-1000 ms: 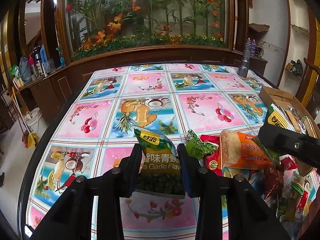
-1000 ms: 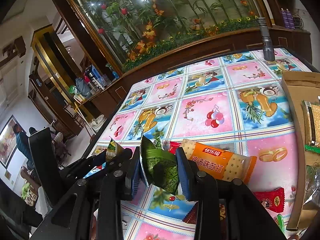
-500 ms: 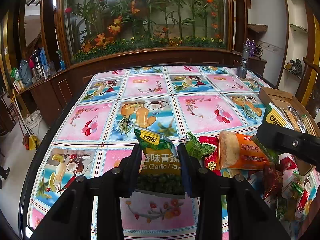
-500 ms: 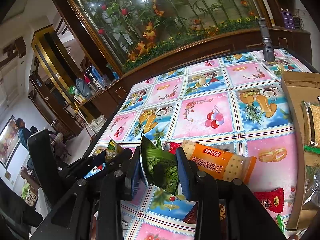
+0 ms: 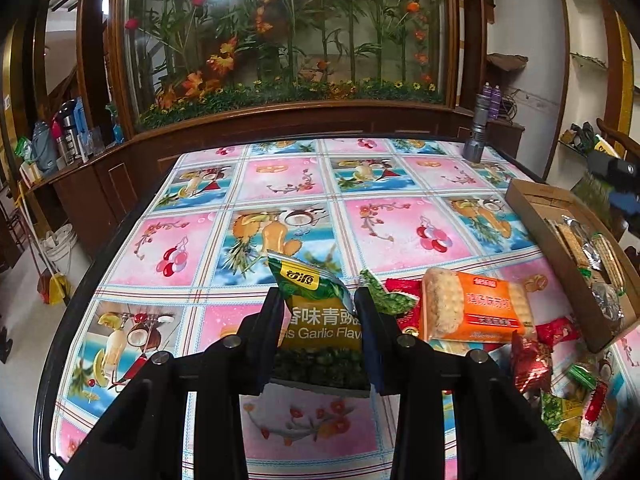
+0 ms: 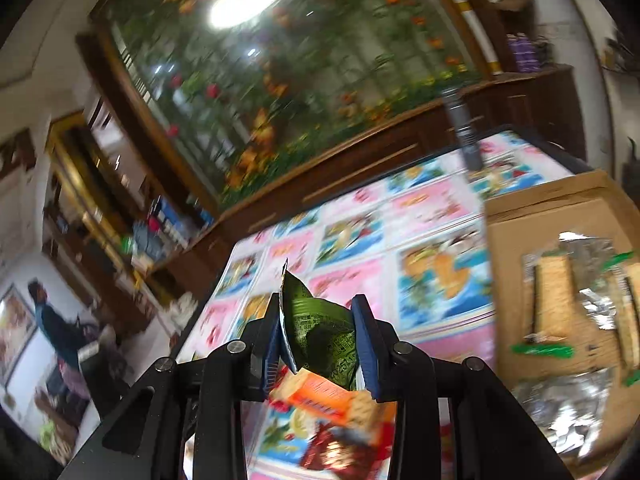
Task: Organize snacks
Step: 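Carry both bags over the cardboard box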
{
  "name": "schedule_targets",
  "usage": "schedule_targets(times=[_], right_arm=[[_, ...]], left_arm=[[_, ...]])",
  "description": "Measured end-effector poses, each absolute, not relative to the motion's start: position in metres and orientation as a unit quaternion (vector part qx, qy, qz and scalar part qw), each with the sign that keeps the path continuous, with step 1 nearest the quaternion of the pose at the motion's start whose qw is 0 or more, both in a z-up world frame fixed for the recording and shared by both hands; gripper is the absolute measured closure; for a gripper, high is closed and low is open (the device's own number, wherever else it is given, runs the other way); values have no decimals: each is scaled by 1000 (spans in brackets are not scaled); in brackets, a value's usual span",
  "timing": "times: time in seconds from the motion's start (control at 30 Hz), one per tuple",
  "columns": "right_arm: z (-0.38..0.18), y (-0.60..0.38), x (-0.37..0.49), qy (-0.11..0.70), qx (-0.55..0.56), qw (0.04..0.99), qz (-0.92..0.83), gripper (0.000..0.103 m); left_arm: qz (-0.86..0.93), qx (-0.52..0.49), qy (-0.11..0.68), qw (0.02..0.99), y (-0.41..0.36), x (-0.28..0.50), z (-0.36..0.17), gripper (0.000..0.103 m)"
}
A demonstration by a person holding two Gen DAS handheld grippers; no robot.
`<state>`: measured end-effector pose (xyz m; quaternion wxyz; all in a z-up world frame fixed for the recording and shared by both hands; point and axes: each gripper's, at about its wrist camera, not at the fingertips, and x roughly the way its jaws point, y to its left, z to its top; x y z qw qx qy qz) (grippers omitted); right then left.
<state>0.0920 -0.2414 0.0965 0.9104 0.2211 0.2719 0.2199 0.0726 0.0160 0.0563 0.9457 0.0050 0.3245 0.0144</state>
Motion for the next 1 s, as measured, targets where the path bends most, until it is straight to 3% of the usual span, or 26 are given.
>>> schedule_targets(times=[0.27,0.5,1.0], right_arm=[[102,-354,86,229,288,920,137,67],[83,-431,84,243,338,906,82,67],[68,-427,102,293,337,888,111,67]], left_arm=[[-27,9,304,952,1,64,64,68],[-102,-13,302,948,-46,56,76,68],[-289,-11,344,894,-248,81,72,68]])
